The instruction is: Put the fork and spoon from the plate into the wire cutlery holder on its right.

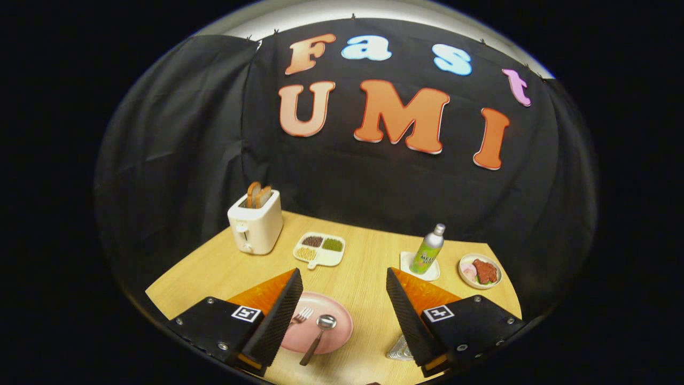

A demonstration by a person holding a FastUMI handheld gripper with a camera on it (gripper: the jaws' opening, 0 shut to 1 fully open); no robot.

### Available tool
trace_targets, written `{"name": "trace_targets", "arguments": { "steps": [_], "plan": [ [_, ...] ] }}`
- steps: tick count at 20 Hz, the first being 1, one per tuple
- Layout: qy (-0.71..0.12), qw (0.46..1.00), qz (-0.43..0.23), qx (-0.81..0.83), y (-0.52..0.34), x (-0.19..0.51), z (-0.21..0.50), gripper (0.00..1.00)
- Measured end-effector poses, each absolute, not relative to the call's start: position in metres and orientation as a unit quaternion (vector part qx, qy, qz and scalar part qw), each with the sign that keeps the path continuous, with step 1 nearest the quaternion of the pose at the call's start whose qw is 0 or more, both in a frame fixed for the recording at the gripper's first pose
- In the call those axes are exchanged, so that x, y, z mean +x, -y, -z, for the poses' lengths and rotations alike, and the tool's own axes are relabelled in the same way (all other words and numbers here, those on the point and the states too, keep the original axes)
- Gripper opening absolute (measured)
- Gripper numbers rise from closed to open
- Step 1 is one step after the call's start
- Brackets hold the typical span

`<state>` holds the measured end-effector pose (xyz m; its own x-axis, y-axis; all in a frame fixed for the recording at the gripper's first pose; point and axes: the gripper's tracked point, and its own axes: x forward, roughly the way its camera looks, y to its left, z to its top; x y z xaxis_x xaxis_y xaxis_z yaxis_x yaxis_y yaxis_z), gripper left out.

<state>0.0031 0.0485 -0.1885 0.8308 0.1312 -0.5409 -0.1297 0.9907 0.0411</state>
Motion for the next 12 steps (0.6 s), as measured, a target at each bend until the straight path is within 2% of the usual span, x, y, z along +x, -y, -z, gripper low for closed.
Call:
{"name": "trace_targets", "arguments": {
  "steps": [12],
  "plan": [
    [-0.454,0.883,-0.116,0.011,-0.087,-0.031,0.294,0.92]
  ]
}}
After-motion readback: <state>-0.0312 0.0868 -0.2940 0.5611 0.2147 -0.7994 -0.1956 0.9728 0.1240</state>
